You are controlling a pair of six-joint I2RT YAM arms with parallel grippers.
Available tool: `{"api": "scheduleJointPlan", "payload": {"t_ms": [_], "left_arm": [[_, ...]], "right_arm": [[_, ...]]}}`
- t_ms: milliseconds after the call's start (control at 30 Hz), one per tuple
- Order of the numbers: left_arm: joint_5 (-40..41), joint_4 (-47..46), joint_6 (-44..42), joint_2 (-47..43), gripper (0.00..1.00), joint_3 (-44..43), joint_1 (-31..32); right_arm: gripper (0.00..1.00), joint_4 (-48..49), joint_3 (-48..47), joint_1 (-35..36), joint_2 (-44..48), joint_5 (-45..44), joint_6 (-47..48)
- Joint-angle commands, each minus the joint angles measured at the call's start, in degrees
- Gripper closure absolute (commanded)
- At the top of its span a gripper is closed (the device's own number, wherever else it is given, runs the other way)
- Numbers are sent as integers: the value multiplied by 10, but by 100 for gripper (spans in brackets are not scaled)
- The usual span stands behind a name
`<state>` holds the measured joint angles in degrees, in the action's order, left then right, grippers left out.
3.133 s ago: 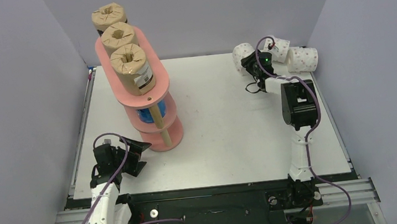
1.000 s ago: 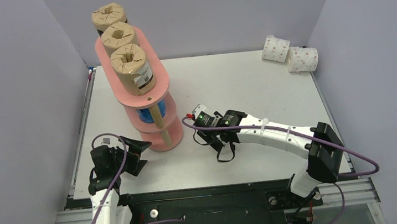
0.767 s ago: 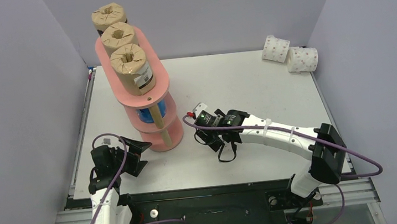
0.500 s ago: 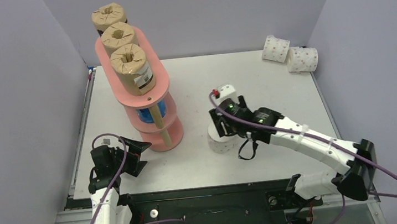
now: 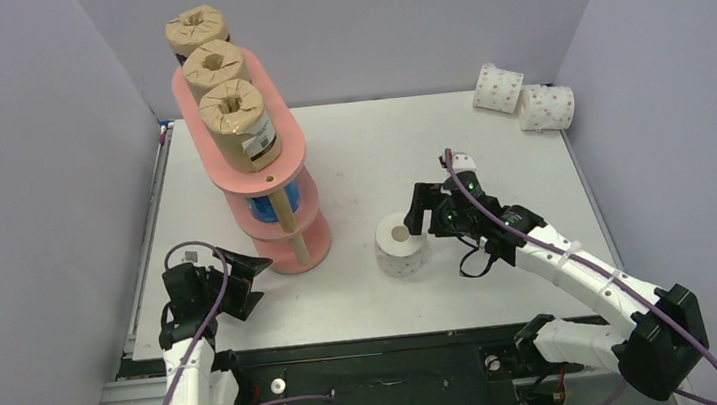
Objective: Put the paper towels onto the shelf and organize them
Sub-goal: Place the paper towel at the center of the board, then pick up the paper towel from the center of the board.
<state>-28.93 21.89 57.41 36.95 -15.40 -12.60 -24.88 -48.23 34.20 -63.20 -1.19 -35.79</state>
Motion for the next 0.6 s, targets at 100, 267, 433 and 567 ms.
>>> {"api": "scheduleJointPlan", "payload": {"t_ms": [100, 267, 433, 567], "left_arm": [[10, -2, -16, 0, 0, -2, -6], [17, 5, -21, -2, 0, 2, -6], [20, 8, -22, -4, 0, 6, -6], [23, 3, -20, -3, 0, 9, -6]], "right_arm": [[24, 78, 21, -1, -23, 55, -12], [27, 77, 24, -1, -40, 40, -4], [30, 78, 27, 3, -51, 26, 7], [33, 75, 22, 10, -65, 16, 12]]}}
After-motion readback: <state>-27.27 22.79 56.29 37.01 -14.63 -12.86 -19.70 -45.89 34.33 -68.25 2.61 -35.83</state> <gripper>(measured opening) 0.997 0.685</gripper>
